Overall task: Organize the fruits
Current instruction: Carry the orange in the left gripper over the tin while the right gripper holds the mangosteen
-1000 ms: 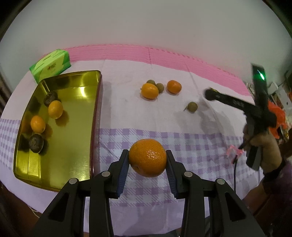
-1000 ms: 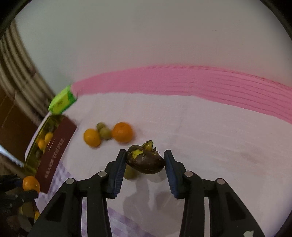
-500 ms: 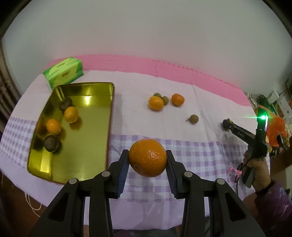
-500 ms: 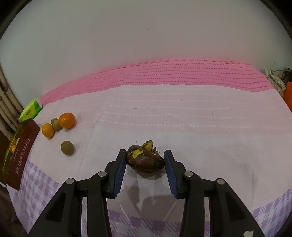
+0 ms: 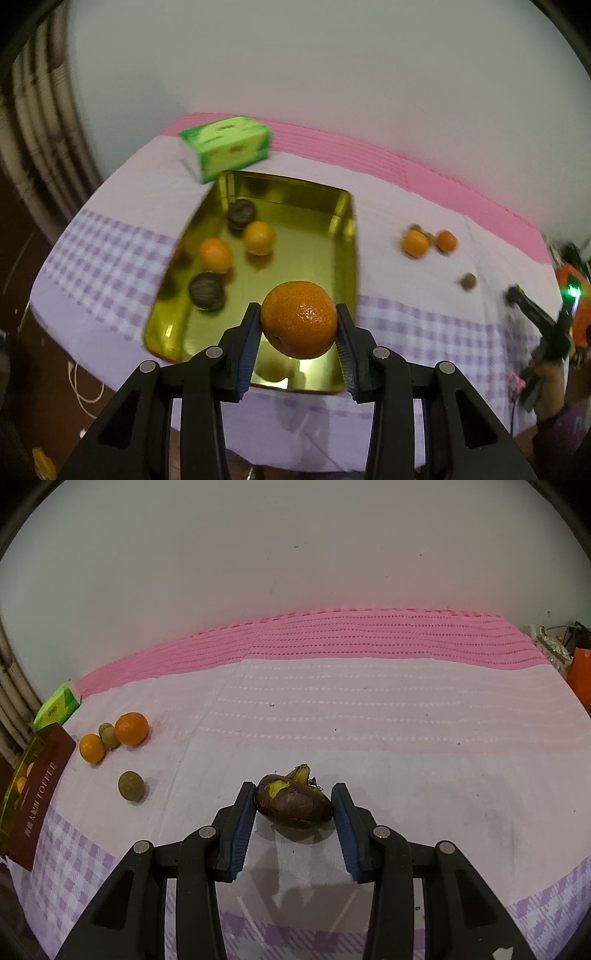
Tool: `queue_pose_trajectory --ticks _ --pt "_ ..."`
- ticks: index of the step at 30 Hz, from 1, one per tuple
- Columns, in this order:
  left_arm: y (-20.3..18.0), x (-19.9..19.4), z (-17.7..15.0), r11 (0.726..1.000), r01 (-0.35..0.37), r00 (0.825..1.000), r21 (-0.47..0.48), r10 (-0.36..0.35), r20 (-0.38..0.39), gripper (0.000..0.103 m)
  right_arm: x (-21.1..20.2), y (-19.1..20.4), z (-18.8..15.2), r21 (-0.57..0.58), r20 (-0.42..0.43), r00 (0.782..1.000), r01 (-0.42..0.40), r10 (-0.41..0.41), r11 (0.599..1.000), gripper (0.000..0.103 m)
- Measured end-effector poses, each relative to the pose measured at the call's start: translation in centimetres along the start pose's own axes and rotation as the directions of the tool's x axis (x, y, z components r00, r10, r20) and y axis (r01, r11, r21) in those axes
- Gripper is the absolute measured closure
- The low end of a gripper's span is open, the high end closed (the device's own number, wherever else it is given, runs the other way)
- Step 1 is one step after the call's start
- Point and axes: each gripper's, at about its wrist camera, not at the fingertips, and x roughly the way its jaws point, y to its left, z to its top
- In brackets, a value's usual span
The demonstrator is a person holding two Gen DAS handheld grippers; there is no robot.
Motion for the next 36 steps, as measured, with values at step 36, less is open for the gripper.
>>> queue_pose_trajectory --ticks 36 --pt "-1.4 5.2 -1.9 0.996 -0.025 0.994 0.086 0.034 -0.106 0.063 0.2 0.1 0.0 -0.009 -0.017 1.0 -0.007 0.006 1.0 0.065"
